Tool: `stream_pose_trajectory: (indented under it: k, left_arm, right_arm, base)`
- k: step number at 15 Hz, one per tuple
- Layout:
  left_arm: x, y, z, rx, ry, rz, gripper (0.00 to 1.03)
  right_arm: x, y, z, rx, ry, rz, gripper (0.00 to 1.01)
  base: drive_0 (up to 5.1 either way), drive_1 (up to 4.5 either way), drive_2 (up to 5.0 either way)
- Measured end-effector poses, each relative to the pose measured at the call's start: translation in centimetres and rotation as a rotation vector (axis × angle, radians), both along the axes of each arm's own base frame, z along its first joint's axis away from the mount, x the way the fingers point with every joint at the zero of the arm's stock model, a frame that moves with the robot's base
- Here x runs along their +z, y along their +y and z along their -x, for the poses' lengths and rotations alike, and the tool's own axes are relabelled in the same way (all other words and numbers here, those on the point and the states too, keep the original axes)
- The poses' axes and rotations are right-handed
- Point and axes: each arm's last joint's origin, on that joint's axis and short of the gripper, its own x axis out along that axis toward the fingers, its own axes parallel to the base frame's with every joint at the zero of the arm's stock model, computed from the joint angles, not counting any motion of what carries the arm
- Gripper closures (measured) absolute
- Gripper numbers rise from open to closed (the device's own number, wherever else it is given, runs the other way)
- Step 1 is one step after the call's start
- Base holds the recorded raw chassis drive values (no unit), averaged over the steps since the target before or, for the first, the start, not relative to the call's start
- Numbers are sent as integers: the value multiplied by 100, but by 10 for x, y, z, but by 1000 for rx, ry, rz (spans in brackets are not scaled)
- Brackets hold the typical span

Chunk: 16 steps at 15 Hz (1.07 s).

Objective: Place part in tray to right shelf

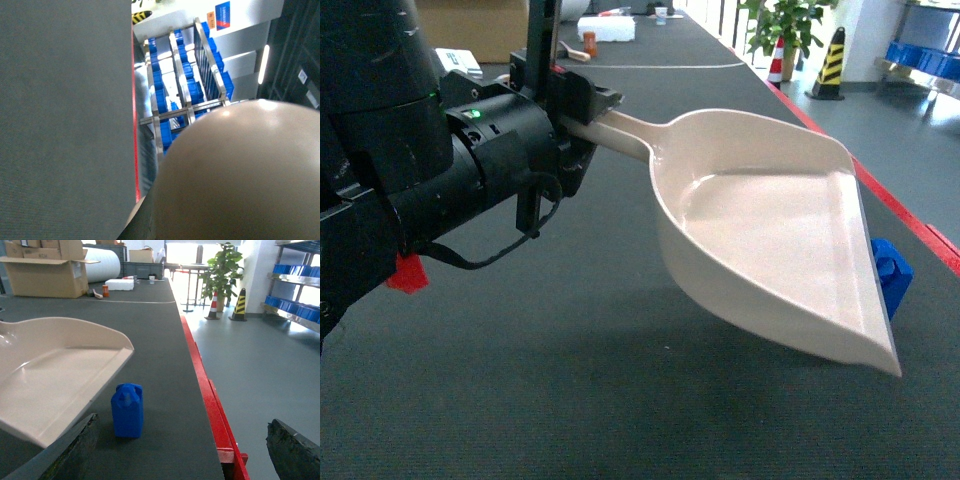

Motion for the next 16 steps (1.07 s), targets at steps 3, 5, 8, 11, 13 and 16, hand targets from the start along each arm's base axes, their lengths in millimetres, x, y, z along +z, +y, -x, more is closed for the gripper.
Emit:
stream_pose_trajectory:
  k: [3, 5, 8, 11, 13, 16]
  left_arm:
    - [2, 0, -1, 3, -4, 12, 87]
    - [2, 1, -1, 14, 2, 17, 87]
    - [11, 13, 2, 55, -19, 36, 87]
    - [16, 39, 9, 129, -22, 40, 87]
    - [6, 40, 27, 135, 28, 18, 87]
    - [7, 43, 26, 156, 24, 18, 88]
  right_arm:
    - [0, 0, 0, 0, 0, 0, 3]
    - [0, 0, 0, 0, 0, 0, 3]
    - [0, 0, 0, 0, 0, 0, 3]
    - [0, 0, 0, 0, 0, 0, 3]
    - [0, 0, 0, 0, 0, 0, 3]
    - [-1, -7, -35, -55, 253, 93, 3]
  base:
    - [0, 0, 0]
    - [0, 0, 0]
    - [0, 0, 0]
    - [0, 0, 0]
    - [0, 0, 0]
    - [0, 0, 0]
